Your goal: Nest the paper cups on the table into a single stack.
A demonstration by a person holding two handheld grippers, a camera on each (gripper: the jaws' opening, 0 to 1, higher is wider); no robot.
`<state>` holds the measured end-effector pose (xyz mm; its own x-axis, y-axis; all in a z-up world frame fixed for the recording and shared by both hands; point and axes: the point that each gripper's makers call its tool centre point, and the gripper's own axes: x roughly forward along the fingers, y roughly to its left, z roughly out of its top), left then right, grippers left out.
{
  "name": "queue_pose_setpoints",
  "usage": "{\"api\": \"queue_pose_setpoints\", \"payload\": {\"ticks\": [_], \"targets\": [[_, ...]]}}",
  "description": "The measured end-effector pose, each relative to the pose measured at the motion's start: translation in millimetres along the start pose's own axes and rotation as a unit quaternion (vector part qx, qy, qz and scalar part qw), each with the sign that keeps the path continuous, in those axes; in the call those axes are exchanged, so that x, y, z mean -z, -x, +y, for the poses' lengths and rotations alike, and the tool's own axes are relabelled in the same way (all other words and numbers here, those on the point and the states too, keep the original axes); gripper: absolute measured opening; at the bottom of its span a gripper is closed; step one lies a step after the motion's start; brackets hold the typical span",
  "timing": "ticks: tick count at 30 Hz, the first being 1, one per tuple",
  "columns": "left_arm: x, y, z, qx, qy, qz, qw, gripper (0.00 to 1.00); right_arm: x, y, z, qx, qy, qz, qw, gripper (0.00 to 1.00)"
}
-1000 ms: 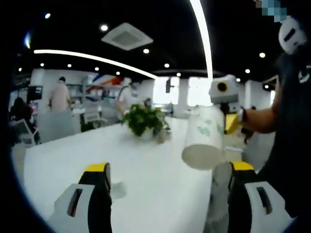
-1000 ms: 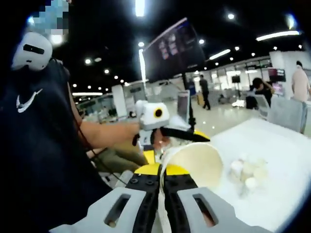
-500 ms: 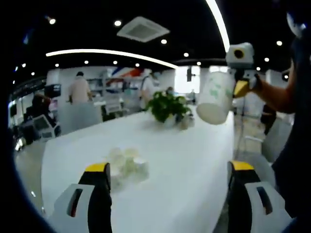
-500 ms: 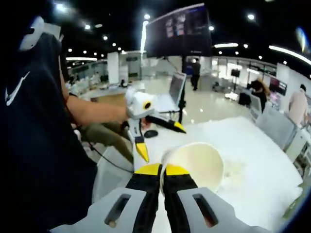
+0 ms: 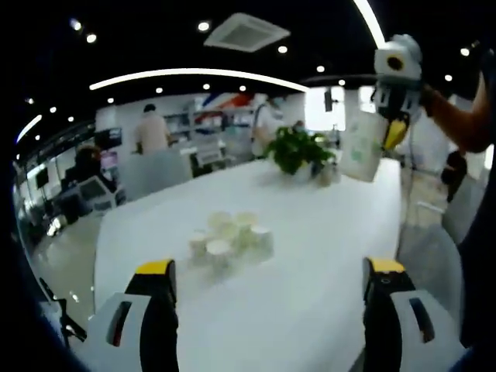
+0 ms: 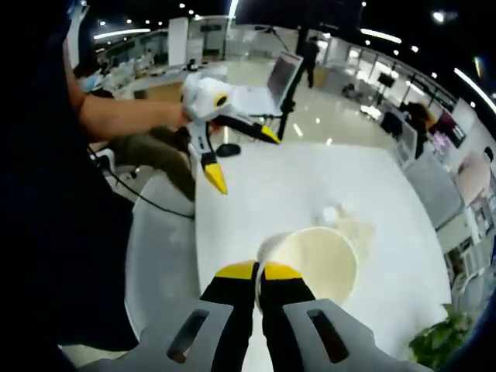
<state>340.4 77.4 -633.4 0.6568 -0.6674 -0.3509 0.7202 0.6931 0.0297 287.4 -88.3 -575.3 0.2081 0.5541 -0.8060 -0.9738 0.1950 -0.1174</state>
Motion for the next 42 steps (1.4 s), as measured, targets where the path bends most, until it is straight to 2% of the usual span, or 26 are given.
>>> {"api": "queue_pose_setpoints", "payload": {"ticks": [2,6,8,11,20,42], "targets": [[0.6,2,2.2,-0.003,0.0,0.0,1.0,0.99,4.1,-4,-1,-0.002,0.003,0.02,0.9998,0.0],[5.6,4,7.0,-0.014,-0.002,0.008,0.9999,0.99,17.7,-14,-7,0.007,0.012,0.084,0.9964,0.0],[7.5,6,9.5,-0.015,0.005,0.006,0.9999,0.99,17.4,-18,-9,0.008,0.017,0.091,0.9957,0.0],[0.7,9,12.2,-0.023,0.004,-0.015,0.9996,0.99,14.6,-20,-8,0.005,0.017,0.09,0.9958,0.0],[7.8,10,15.2,-0.029,0.009,-0.001,0.9995,0.99,14.3,-27,-8,0.004,0.022,0.101,0.9947,0.0],[22.2,13,14.4,-0.037,0.037,0.016,0.9985,0.96,40.6,-74,1,-0.018,0.006,0.121,0.9925,0.0]]}}
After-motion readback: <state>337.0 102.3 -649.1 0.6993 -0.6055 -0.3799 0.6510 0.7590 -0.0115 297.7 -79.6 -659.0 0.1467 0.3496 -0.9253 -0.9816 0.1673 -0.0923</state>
